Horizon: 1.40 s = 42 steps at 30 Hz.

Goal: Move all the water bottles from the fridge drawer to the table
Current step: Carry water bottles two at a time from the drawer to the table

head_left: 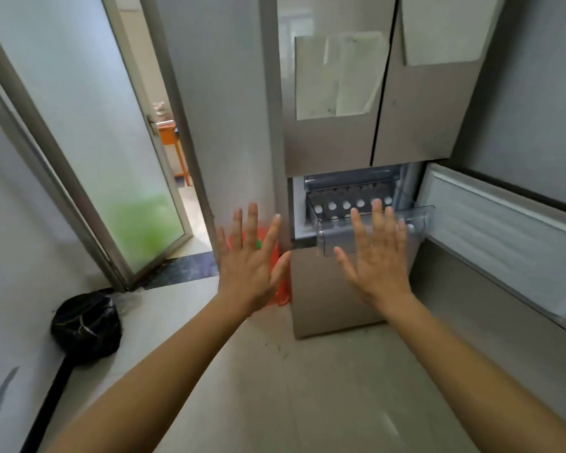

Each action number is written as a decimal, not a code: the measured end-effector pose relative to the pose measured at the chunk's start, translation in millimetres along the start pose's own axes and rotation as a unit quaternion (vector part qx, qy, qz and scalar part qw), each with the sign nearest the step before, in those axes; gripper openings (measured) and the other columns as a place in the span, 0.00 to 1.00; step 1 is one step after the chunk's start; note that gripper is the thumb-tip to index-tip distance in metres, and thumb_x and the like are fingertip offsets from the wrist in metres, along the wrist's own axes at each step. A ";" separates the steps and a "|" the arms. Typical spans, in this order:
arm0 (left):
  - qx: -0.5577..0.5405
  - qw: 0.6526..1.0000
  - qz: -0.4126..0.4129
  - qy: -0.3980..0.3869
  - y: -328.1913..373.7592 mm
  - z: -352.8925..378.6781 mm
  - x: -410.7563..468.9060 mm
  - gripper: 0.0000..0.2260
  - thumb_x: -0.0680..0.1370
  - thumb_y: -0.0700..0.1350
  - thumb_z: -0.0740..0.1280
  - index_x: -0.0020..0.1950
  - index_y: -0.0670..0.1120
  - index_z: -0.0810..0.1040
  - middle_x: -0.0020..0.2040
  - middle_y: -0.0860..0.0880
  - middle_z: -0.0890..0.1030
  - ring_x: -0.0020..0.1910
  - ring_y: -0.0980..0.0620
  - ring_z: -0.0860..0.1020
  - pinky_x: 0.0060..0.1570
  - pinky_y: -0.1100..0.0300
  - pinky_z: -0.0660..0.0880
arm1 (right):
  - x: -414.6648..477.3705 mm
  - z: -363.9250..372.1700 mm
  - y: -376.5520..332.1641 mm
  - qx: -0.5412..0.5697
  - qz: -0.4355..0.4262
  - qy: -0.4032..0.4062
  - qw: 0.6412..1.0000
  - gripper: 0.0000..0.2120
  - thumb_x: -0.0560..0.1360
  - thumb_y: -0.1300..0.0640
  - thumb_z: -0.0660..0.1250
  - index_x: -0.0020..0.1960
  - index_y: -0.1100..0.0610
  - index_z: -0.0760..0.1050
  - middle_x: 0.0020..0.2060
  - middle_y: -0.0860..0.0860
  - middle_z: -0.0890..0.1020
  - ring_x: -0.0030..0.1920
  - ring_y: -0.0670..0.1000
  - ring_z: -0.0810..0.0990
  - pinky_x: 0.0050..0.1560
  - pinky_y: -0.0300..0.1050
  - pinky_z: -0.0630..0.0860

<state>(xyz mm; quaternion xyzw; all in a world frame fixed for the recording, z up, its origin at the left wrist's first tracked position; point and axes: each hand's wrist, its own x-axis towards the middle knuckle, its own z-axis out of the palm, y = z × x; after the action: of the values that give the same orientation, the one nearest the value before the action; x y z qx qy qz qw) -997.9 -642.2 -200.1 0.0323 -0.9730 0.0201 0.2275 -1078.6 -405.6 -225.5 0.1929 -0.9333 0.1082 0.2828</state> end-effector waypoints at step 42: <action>-0.101 0.926 -0.011 -0.364 209.9 360.0 413.9 0.31 0.82 0.60 0.55 0.81 0.53 0.48 0.81 0.44 0.48 0.79 0.39 0.51 0.73 0.40 0.59 | 317.6 284.2 416.9 0.146 0.030 -0.522 0.840 0.26 0.77 0.47 0.67 0.73 0.46 0.68 0.66 0.53 0.78 0.61 0.55 0.78 0.61 0.52 0.76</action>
<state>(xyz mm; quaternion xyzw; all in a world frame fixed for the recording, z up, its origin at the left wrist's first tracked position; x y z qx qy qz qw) -1542.2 -474.5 -343.8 0.0249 -0.9854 -0.0935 -0.1398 -1635.5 -212.8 -315.4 0.2320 -0.9214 0.1346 -0.2811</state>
